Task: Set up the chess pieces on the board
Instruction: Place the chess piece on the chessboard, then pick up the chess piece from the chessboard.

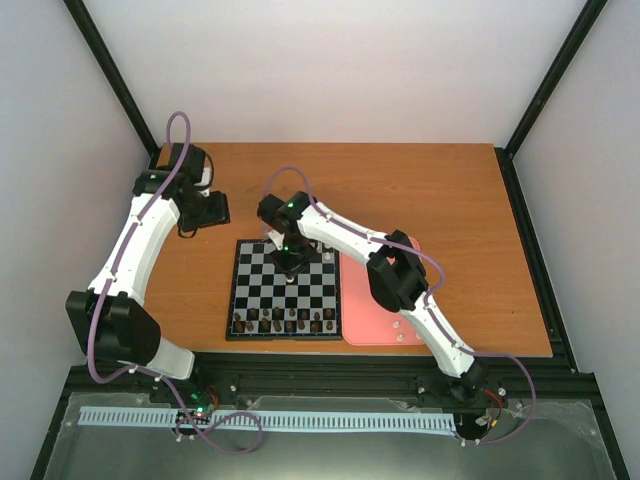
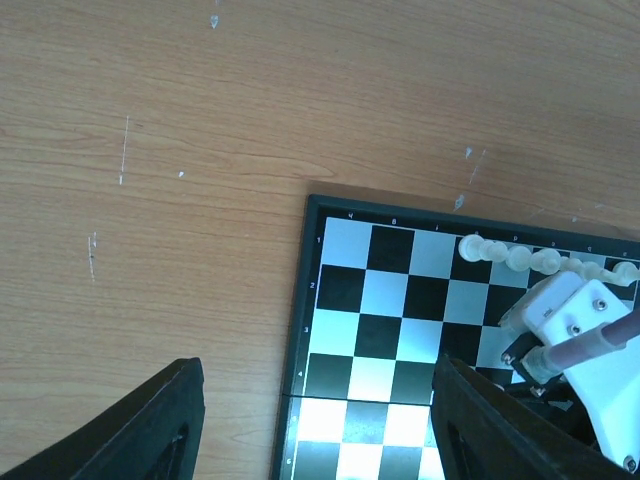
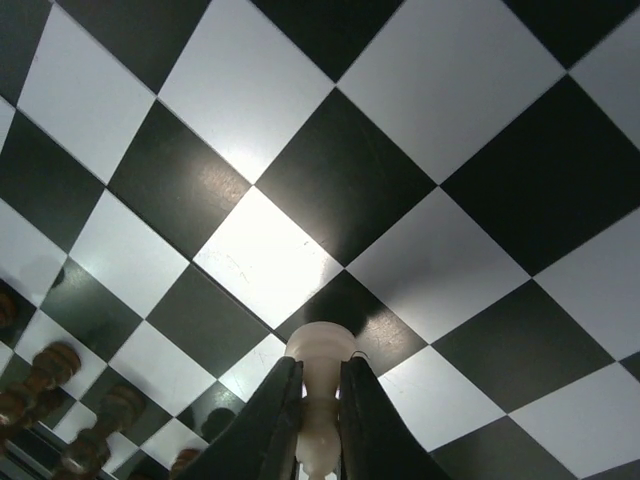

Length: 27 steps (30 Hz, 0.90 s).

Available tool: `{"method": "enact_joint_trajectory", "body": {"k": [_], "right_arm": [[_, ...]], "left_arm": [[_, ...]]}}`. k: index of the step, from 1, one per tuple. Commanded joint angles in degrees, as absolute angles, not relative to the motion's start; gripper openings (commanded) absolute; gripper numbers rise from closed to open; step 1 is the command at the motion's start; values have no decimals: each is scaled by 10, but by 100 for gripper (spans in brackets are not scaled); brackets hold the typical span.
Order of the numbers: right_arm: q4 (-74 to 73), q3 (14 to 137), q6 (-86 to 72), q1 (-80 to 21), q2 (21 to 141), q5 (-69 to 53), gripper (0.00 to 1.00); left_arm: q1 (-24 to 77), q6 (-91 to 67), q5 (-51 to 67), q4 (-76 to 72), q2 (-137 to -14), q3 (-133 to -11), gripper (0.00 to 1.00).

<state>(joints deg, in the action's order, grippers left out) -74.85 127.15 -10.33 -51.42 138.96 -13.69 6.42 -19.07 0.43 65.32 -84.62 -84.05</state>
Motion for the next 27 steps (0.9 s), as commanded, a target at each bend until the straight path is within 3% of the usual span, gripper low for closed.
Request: {"method": "enact_joint_trajectory", "body": {"k": [1, 4, 6, 15, 21, 27], "right_arm": [[-754, 1292, -106, -515, 1402, -126, 15], [-750, 1290, -103, -515, 1376, -121, 38], [-753, 1289, -99, -515, 1360, -122, 46], [-763, 1257, -107, -496, 1223, -106, 52], [-723, 1055, -126, -402, 1063, -82, 54], [-688, 854, -118, -300, 941, -45, 59]], "left_arm": [[59, -195, 11, 648, -830, -835, 64], [59, -191, 15, 654, -828, -834, 64], [58, -190, 19, 655, -828, -832, 65], [73, -185, 105, 658, -812, -804, 60], [240, -226, 102, 667, -809, -770, 59], [323, -282, 100, 634, -824, -724, 61]]}}
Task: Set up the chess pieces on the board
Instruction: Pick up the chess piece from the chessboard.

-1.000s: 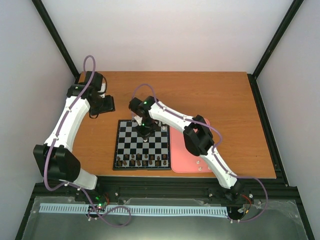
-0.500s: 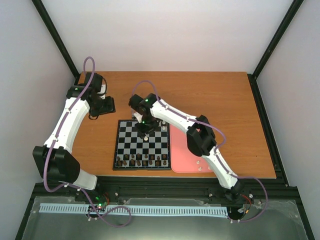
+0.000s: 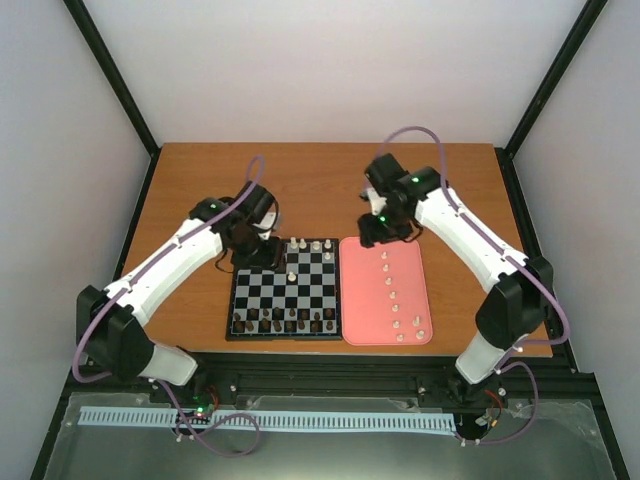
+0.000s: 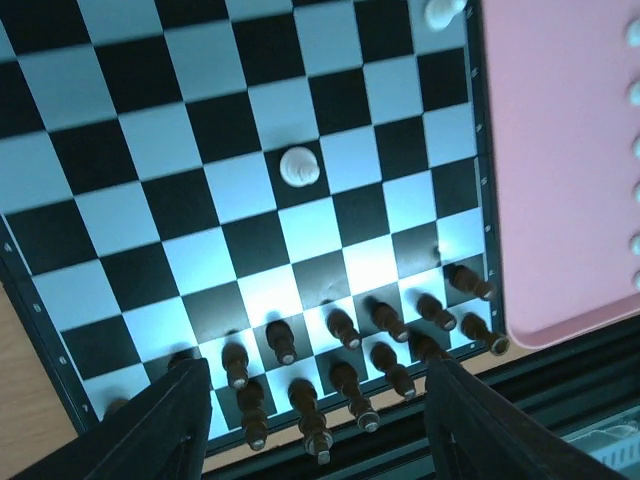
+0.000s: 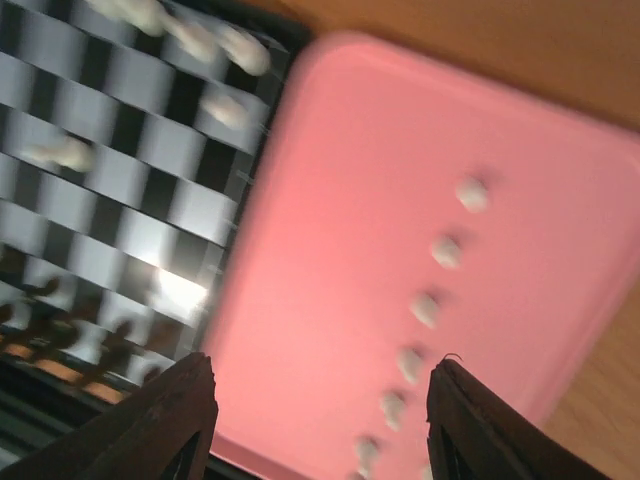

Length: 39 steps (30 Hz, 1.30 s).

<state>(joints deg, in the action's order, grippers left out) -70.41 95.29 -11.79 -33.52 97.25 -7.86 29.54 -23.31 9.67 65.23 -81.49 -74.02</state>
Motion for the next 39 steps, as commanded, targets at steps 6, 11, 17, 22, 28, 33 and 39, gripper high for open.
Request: {"method": "enact_joint_trajectory", "body": {"k": [6, 11, 17, 22, 28, 33, 39], "right_arm": [[-635, 712, -128, -227, 880, -84, 59], [-622, 687, -116, -208, 874, -83, 59], [-631, 691, -98, -190, 867, -71, 59], [-634, 682, -87, -182, 859, -71, 59], [-632, 681, -80, -176, 866, -79, 59], [-631, 681, -79, -174, 871, -86, 59], [-630, 678, -77, -174, 873, -89, 59]], "left_arm": [[345, -294, 87, 569, -887, -693, 57], [347, -293, 73, 530, -949, -709, 52], [347, -293, 53, 510, -995, -728, 42], [347, -294, 52, 498, -1024, -734, 40], [347, -294, 50, 509, -1041, -749, 29], [348, -291, 53, 518, -1039, -748, 24], [347, -288, 59, 525, -1032, -739, 26]]}}
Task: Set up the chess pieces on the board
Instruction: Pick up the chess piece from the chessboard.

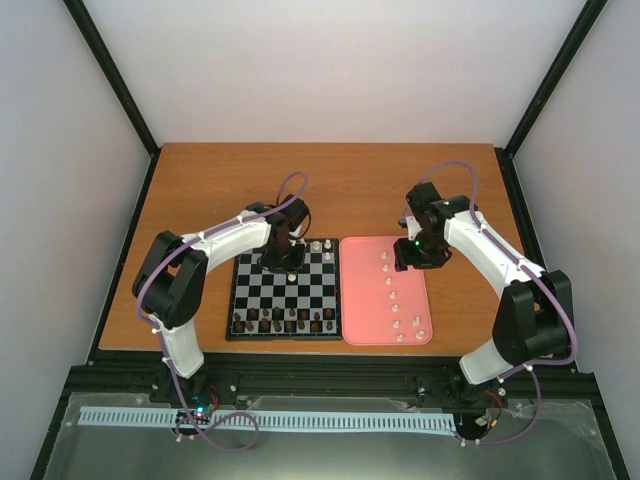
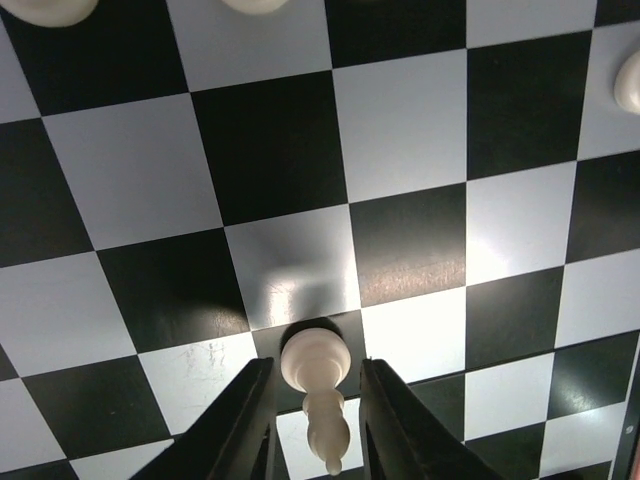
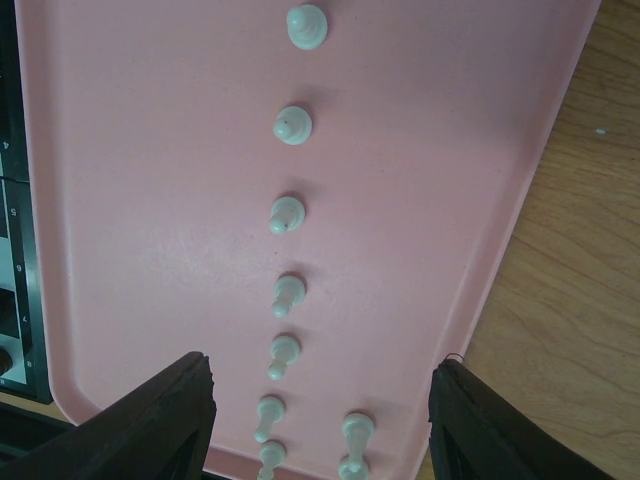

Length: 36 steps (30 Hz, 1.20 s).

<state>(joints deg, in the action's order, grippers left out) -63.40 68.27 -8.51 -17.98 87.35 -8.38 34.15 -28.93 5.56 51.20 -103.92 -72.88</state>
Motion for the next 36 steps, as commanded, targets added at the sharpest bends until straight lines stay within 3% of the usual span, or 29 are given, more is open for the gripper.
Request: {"method": "enact_joint_trajectory", "body": {"k": [1, 13, 29, 36], "right_arm": [[-630, 679, -77, -174, 873, -89, 59], [-629, 678, -76, -174, 876, -91, 59], [-626, 675, -75, -174, 872, -91, 59], [-625, 673, -75, -174, 869, -96, 59]], "left_arm": [[347, -288, 61, 524, -1031, -736, 28], [348, -294, 74, 507, -1023, -709, 28], [348, -289, 39, 540, -1004, -734, 4], [305, -258, -11, 618, -962, -768, 3]]}}
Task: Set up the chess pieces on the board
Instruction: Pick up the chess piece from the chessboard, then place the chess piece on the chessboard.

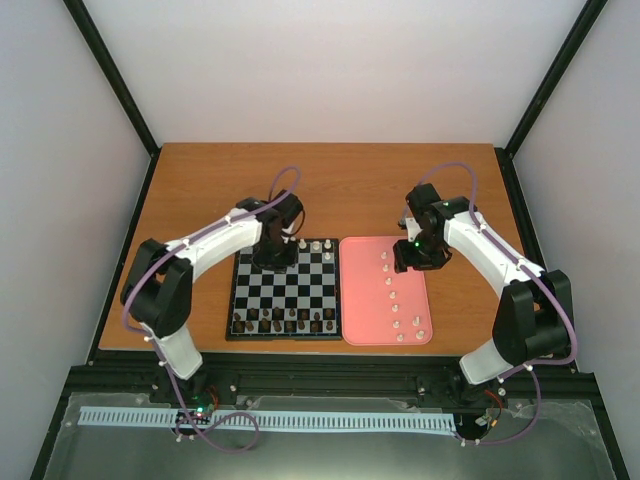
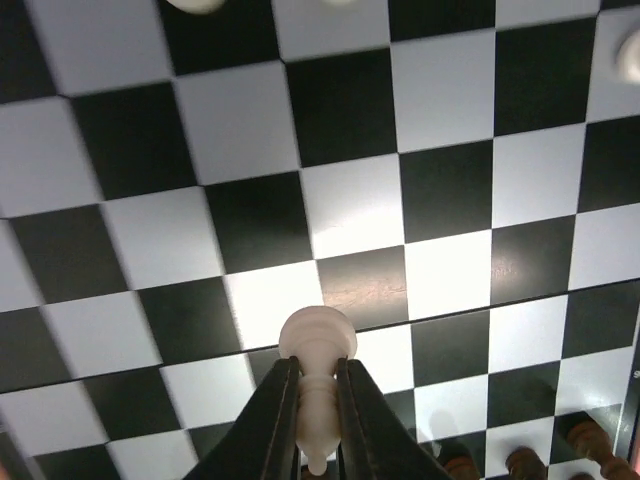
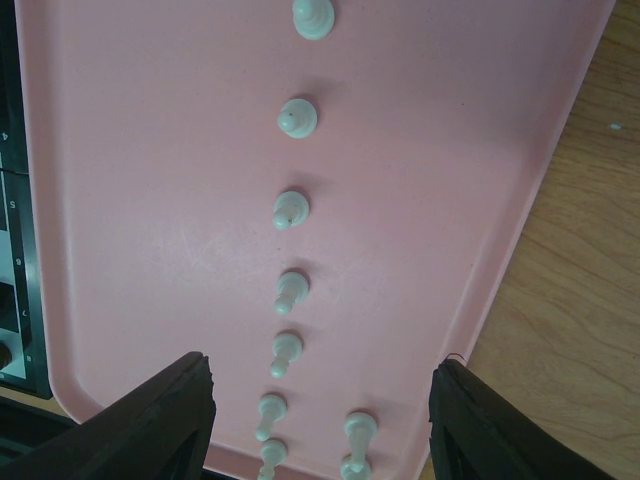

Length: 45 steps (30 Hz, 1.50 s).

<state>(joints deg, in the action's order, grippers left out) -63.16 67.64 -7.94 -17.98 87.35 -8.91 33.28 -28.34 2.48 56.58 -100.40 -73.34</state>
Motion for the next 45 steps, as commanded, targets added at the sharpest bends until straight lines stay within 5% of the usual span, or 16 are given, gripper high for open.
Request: {"method": "enact_joint_trajectory", "body": {"k": [1, 20, 45], "right_arm": [[-624, 673, -75, -174, 870, -97, 59], [-628, 683, -70, -174, 880, -100, 60], [-625, 680, -69, -173, 889, -107, 60]], "left_arm": [[291, -252, -14, 621, -956, -768, 4], [197, -175, 5, 610, -1122, -932, 5], [197, -182, 34, 605, -1164, -918, 7]]}}
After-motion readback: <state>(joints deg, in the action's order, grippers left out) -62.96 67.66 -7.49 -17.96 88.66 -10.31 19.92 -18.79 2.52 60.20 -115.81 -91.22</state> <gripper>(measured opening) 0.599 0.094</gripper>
